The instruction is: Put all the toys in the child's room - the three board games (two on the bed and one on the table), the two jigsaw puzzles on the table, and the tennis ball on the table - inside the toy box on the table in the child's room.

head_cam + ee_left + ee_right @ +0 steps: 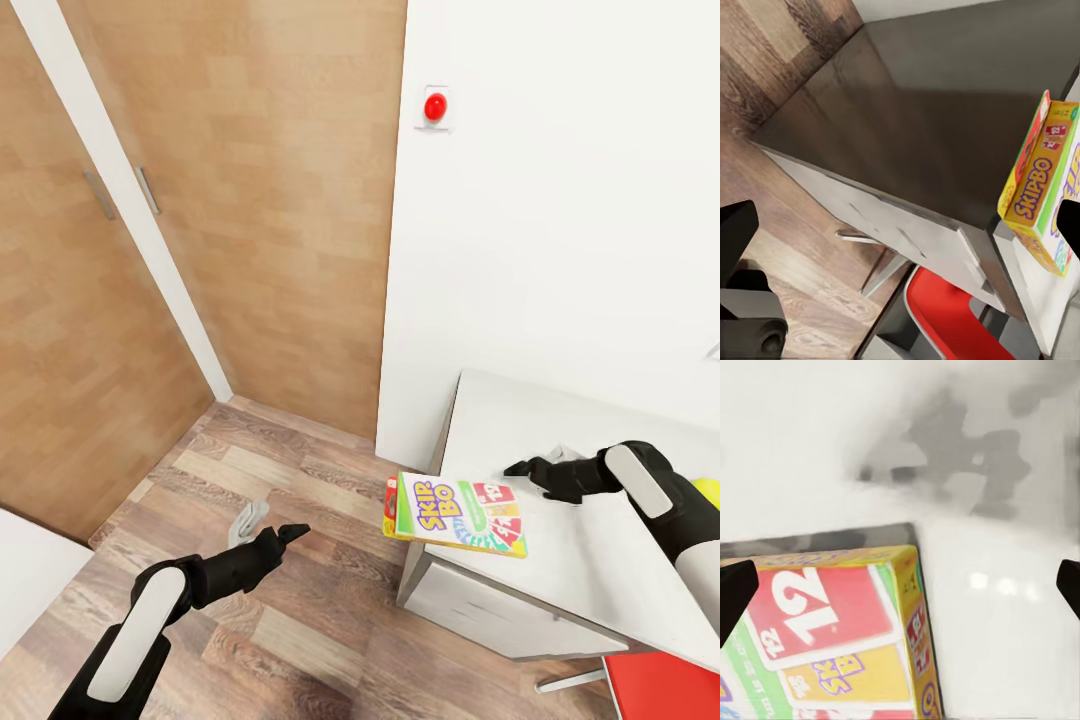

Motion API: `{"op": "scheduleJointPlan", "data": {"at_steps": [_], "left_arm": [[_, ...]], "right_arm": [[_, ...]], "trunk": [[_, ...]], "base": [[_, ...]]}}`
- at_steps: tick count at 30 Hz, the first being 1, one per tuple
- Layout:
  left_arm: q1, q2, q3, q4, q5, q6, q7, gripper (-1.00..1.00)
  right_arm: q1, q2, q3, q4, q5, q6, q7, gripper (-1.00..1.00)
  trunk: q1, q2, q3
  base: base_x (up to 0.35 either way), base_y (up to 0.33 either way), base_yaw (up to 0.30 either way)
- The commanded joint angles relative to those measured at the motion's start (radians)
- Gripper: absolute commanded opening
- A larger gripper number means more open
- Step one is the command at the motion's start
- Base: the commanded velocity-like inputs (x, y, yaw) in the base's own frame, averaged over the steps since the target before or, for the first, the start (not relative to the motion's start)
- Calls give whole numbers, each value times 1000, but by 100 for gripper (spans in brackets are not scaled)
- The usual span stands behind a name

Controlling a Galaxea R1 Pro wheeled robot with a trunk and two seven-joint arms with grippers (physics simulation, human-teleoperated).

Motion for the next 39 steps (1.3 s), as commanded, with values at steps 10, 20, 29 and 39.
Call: {"op": "scheduleJointPlan", "data": {"at_steps": [10, 20, 29, 39], "left_arm": [[-29, 6, -8, 186, -28, -78, -213, 100], [-90, 7, -7, 451, -185, -209, -545, 100], [-150, 4, -10, 616, -236, -278, -693, 100], [-187, 5, -11, 699, -257, -312, -774, 100]], "right_arm": [[178, -76, -50, -365, 3, -126, -5, 100], [326, -85, -205, -638, 7, -179, -23, 100], [368, -83, -259, -725, 8, -188, -31, 100], [384, -83, -281, -763, 8, -190, -34, 100]], "trunk": [[1, -2, -2], [1, -2, -2], [1, -2, -2], [1, -2, -1]], "base": [[0, 0, 0], [0, 0, 0], [0, 0, 0], [0, 0, -14]]}}
